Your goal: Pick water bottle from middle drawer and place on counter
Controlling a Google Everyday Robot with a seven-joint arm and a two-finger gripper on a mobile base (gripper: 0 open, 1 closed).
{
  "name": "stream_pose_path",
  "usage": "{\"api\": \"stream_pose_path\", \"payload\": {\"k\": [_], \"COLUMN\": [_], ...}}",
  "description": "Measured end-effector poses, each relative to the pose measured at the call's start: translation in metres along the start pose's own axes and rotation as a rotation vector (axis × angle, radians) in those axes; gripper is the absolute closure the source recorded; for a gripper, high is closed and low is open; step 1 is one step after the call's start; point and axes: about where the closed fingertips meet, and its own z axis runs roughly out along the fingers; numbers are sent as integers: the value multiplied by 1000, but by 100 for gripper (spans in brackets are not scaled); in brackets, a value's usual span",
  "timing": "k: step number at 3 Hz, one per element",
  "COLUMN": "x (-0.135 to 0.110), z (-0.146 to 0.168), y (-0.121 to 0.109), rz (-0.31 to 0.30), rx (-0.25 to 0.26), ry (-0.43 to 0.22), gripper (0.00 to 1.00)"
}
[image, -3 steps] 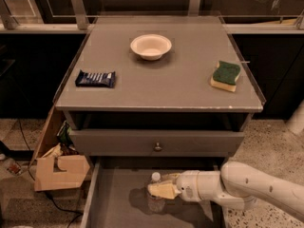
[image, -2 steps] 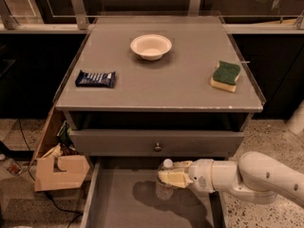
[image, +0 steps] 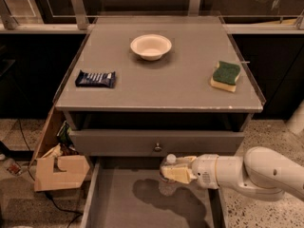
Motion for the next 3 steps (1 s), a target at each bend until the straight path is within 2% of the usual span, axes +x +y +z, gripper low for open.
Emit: {"api": "stream_pose_path", "payload": {"k": [2, 3], "x": [-55, -59], "z": [-57, -62], "y": [7, 9], "rz": [-76, -84], "rx": [104, 110], "ry": [-15, -18], "gripper": [100, 100]}}
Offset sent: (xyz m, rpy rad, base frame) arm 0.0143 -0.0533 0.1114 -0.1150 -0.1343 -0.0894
